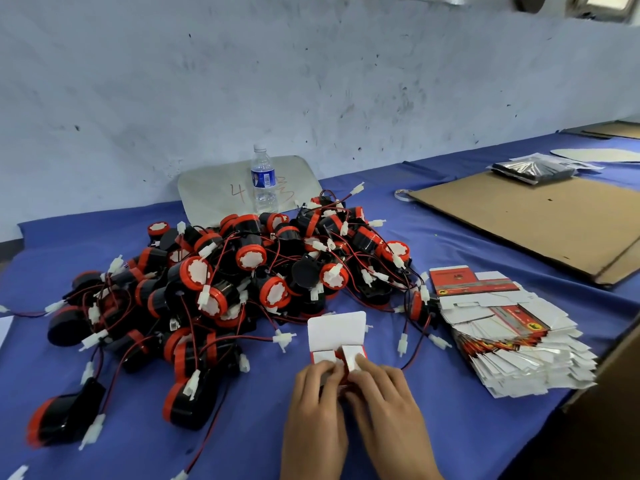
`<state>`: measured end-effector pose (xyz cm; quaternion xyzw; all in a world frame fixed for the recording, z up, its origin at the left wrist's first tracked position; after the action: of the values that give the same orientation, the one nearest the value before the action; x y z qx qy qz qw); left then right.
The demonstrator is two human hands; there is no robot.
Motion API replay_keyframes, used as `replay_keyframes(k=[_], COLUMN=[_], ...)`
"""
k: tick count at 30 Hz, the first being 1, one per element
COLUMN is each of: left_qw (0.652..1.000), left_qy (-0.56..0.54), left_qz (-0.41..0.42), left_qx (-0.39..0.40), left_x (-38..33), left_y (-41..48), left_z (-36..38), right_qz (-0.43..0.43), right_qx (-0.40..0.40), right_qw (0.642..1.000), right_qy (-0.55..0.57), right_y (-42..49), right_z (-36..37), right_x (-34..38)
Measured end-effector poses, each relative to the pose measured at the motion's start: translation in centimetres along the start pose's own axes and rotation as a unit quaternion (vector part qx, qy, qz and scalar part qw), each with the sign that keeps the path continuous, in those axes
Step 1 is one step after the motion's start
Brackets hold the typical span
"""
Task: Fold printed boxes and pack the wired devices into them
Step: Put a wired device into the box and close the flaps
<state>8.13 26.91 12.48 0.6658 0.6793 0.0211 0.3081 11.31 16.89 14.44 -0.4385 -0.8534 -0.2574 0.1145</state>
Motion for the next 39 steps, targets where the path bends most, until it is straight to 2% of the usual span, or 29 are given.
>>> replay_keyframes(k=[2, 5, 8, 10, 12, 13, 15, 17, 25, 29, 31, 34, 37, 39], left_qw=[1.0, 0.999, 0.999, 0.999, 0.999, 0.999, 0.998, 0.998, 0.999, 0.999, 0.998, 0.998, 0.996, 0.989], left_qy=[-0.003, -0.02, -0.027, -0.029, -0.039, -0.046, -0.05, -0.043, -0.022, -0.035, -0.041, -0.058, -0.079, -0.148], left_qz=[0.007, -0.001, 0.013, 0.016, 0.017, 0.02, 0.027, 0.028, 0.031, 0.016, 0.012, 0.009, 0.03, 0.014], left_qx=[0.004, 0.031, 0.018, 0.006, 0.009, 0.016, 0.029, 0.034, 0.024, 0.038, 0.035, 0.034, 0.016, -0.023], left_x=[-0.4, -0.7, -0.6, -0.5, -0.3, -0.3, -0.3, -0.2, -0.4, -0.6, -0.6, -0.5, -0.5, -0.1], left_y=[-0.1, -0.2, 0.0, 0.2, 0.2, 0.2, 0.3, 0.4, 0.6, 0.5, 0.4, 0.5, 0.4, 0.3], left_z=[-0.1, 0.1, 0.1, 0.2, 0.5, 0.6, 0.9, 0.9, 1.0, 0.7, 0.7, 0.5, 0.4, 0.0], right_qz=[0.036, 0.033, 0.071, 0.088, 0.07, 0.058, 0.061, 0.043, 0.0, -0.01, -0.013, -0.009, -0.019, -0.049], right_qx=[0.012, 0.044, 0.1, 0.049, 0.009, 0.035, 0.142, 0.197, 0.135, 0.144, 0.143, 0.112, 0.116, 0.131], right_qw=[0.998, 0.996, 0.973, 0.96, 0.952, 0.943, 0.918, 0.909, 0.922, 0.916, 0.926, 0.947, 0.942, 0.944], right_qy=[0.041, 0.069, 0.196, 0.261, 0.298, 0.327, 0.366, 0.364, 0.364, 0.373, 0.35, 0.3, 0.316, 0.3], right_y=[-0.1, 0.0, 2.0, 4.2, 6.5, 7.5, 8.7, 8.7, 6.6, 5.9, 5.7, 5.5, 4.8, 4.0], right_z=[0.1, 0.2, -1.3, -3.8, -5.7, -5.6, -3.6, -1.8, -0.2, -0.1, -0.1, -0.1, 0.5, 0.8], right_x=[-0.6, -1.3, -2.7, -3.8, -3.7, -3.3, -2.4, -1.8, -1.9, -1.6, -1.6, -1.7, -1.8, -1.7])
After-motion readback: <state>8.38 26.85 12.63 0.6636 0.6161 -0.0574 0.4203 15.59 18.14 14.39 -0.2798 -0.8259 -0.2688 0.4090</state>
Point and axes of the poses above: each hand's wrist, its own y-axis towards the middle knuckle, its own z-axis out of the palm, x = y × z, the point moved 6 cm from there along y, towards the middle knuckle, and after that the axes turned 11 degrees about x, right-handed, at the moved point
